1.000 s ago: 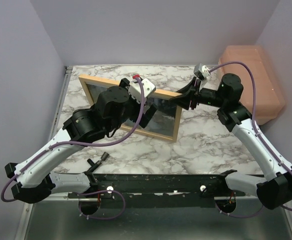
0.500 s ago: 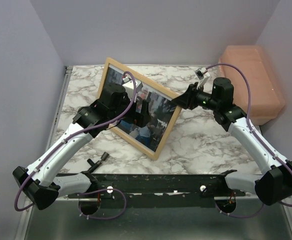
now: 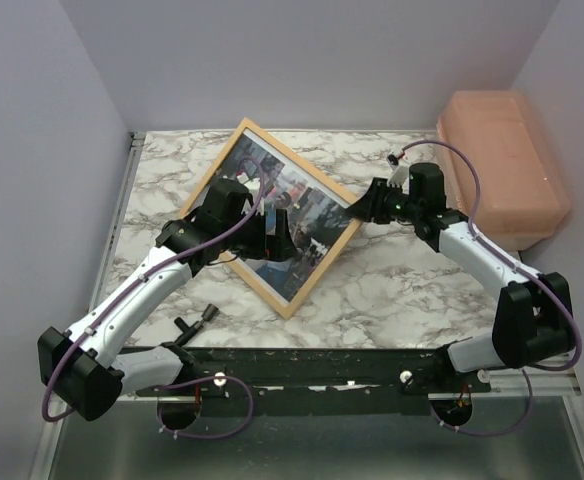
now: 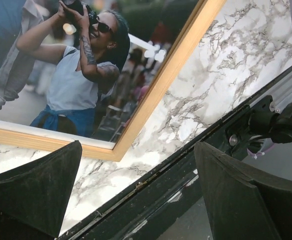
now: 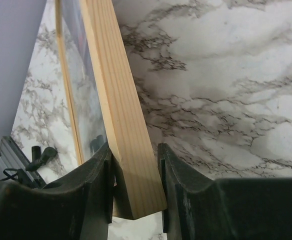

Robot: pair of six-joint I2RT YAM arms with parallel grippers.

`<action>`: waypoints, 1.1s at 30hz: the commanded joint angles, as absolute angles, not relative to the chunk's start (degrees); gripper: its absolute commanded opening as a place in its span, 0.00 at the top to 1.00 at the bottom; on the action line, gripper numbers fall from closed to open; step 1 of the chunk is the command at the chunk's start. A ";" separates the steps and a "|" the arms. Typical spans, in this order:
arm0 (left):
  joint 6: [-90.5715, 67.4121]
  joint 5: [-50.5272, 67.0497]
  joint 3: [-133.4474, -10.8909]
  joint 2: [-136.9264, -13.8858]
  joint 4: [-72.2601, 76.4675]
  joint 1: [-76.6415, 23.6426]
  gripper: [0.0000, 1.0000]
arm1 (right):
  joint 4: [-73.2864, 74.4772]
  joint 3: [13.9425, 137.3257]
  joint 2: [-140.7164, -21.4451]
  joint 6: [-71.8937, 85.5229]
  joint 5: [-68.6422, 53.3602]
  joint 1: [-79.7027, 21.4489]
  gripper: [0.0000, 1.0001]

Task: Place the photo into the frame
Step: Turn over the photo frame at the center of the board, then adjust the photo frame at the center of the board.

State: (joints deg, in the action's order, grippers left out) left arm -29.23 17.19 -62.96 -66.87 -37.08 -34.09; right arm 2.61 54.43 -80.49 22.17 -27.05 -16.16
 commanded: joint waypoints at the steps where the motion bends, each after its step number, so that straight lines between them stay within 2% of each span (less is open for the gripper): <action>1: -30.84 18.35 -62.32 -65.51 -37.41 -33.55 0.02 | 6.61 51.76 -85.90 16.88 -12.73 -12.66 0.73; 12: -33.16 17.50 -61.31 -64.90 -37.33 -33.47 0.01 | 6.36 54.50 -97.25 18.00 -10.21 -8.51 0.58; 14: -33.40 17.69 -61.26 -64.95 -37.24 -33.44 0.02 | 7.27 56.10 -98.85 18.71 -9.74 -7.95 0.47; 15: -33.48 17.82 -61.24 -65.03 -37.13 -33.47 0.02 | 8.07 57.14 -99.73 19.05 -9.84 -7.61 0.33; 16: -33.21 18.32 -61.34 -65.04 -37.02 -33.40 0.02 | 9.69 58.63 -101.18 19.28 -10.71 -7.12 0.29; 21: -32.52 18.77 -62.48 -64.68 -37.79 -33.36 0.02 | 11.16 60.53 -102.65 22.02 -10.30 -6.50 0.23; 22: -32.52 18.61 -62.49 -64.46 -37.79 -33.39 0.01 | 10.93 60.47 -102.15 22.43 -9.95 -6.50 0.04; 23: -32.56 18.41 -62.40 -64.30 -37.72 -33.35 0.02 | 10.81 60.38 -101.44 22.81 -9.76 -6.50 0.00; 28: -33.59 19.01 -60.89 -64.07 -35.90 -33.09 0.02 | 11.68 59.68 -96.48 24.35 -8.34 -6.46 0.00; 33: -35.64 20.79 -57.78 -64.25 -32.40 -31.40 0.02 | 10.77 56.04 -91.88 28.28 -12.30 -6.34 0.00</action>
State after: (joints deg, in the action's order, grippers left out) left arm -33.50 18.02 -60.49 -64.93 -35.77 -33.01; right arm 10.39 59.20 -96.38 24.43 -11.18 -6.33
